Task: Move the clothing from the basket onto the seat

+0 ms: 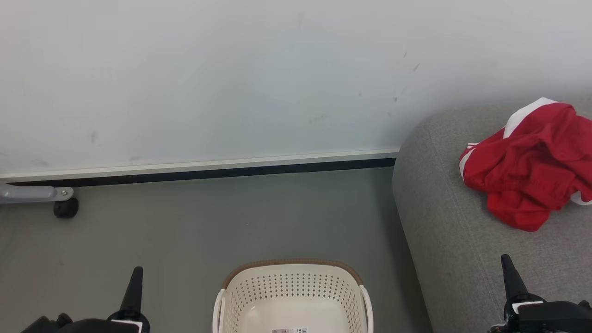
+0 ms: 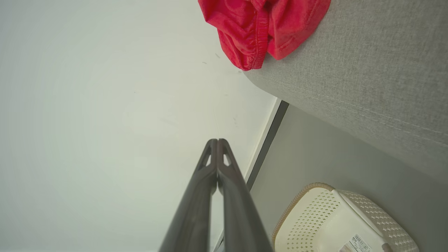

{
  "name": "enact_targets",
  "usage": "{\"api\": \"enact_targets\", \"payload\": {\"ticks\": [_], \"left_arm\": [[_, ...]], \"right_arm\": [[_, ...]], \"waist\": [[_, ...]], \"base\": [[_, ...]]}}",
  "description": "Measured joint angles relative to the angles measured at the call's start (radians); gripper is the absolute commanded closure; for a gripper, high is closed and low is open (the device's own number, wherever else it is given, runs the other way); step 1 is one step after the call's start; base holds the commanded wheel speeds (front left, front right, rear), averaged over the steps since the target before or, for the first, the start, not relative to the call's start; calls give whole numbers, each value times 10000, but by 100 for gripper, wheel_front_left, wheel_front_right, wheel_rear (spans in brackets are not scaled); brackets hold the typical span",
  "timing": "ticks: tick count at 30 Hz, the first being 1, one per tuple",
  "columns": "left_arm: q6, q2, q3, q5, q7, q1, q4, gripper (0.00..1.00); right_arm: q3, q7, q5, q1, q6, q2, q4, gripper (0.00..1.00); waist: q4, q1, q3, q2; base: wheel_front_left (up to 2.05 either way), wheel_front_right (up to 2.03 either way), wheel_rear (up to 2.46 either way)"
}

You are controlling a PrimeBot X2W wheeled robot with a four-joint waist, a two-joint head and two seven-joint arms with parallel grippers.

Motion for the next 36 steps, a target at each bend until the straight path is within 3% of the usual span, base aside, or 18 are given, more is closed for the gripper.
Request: {"api": "enact_targets", "payload": {"ticks": [21, 36], "left_arm": [[-522, -303, 535, -2341, 669, -504, 357, 100], [-523, -322, 554, -2520, 702, -592, 360, 100]], "right_arm": [[-851, 679, 2502, -256, 523, 253, 257, 100], [-880, 702, 2562, -332, 529, 268, 282, 100]], "waist": [[83, 0, 59, 0], [84, 0, 60, 0]], "base": [[0, 0, 0], [0, 0, 0]]}}
